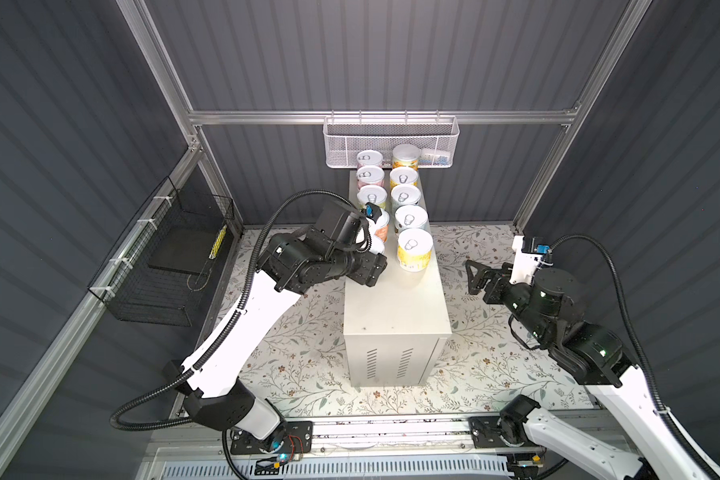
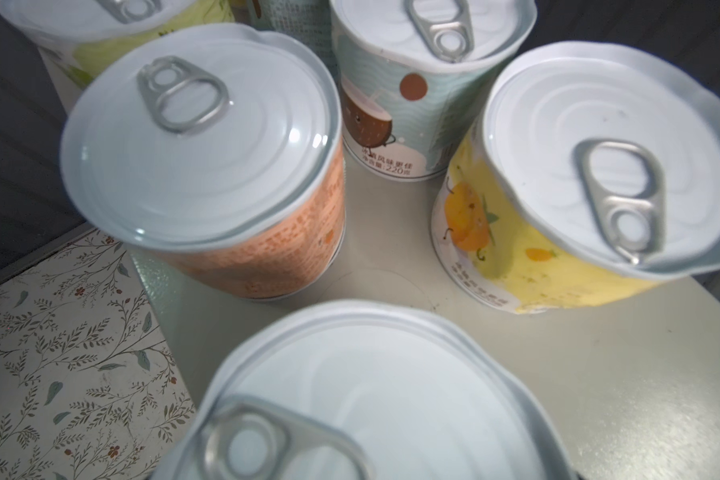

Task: Place and organize the canned foods onto the counter
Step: 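Lower the held can onto the cabinet top in front of the orange can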

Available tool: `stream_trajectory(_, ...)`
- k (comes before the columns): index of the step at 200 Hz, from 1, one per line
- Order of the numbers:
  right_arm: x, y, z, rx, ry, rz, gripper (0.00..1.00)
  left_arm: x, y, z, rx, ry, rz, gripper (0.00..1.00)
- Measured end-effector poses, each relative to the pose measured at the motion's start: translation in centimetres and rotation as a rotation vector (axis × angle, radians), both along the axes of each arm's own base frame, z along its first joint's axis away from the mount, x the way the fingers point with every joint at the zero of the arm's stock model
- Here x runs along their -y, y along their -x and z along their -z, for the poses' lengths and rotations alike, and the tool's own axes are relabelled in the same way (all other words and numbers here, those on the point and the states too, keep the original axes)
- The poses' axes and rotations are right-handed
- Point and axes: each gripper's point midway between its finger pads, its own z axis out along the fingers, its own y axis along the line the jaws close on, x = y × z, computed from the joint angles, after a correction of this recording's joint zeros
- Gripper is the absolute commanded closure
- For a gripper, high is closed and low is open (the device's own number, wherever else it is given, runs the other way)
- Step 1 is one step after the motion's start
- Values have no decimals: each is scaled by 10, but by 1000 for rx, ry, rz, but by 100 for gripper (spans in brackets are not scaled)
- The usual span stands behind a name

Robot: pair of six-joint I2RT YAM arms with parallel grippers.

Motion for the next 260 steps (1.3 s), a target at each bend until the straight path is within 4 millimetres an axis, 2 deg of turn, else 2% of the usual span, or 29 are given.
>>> stream_trajectory(22,0,0,0,-1,-1,-2,1,2,-2,0,-2,0,2,100)
stream_trajectory(31,-1,0,1,-2,-1,-5,1,3,-2,0,-2,0,3,85)
stream_trajectory(40,-1,0,1,-3,-1,-7,1,3,-2,0,0,-2,5,64)
stream_trajectory(46,-1,0,2,-4,-1,-8,1,3,-2,0,0,-2,7,56)
stream_trajectory(78,-2,0,3,-8,-1,-14,1,4,-1,0,3,-5,19,31)
stream_trajectory(95,-3,0,3,-8,-3,-15,1,4,-1,0,5,-7,24,26)
stream_trajectory(108,-3,0,3,-10,-6,-16,1,5,0,0,5,-6,31,9)
stream_trajectory(121,-3,0,3,-11,-9,-15,1,7,-1,-2,14,0,40,1)
stream_trajectory(179,-8,-4,9,-35,-13,-27,1,5,1,-14,52,23,50,1)
stream_trajectory(217,-11,-5,11,-44,-16,-40,1,-13,17,-35,99,53,49,3)
stream_trajectory(231,-12,-5,11,-45,-17,-44,1,-24,27,-46,124,76,50,7)
stream_trajectory(260,-15,-4,11,-47,-24,-59,1,-40,43,-53,146,96,51,29)
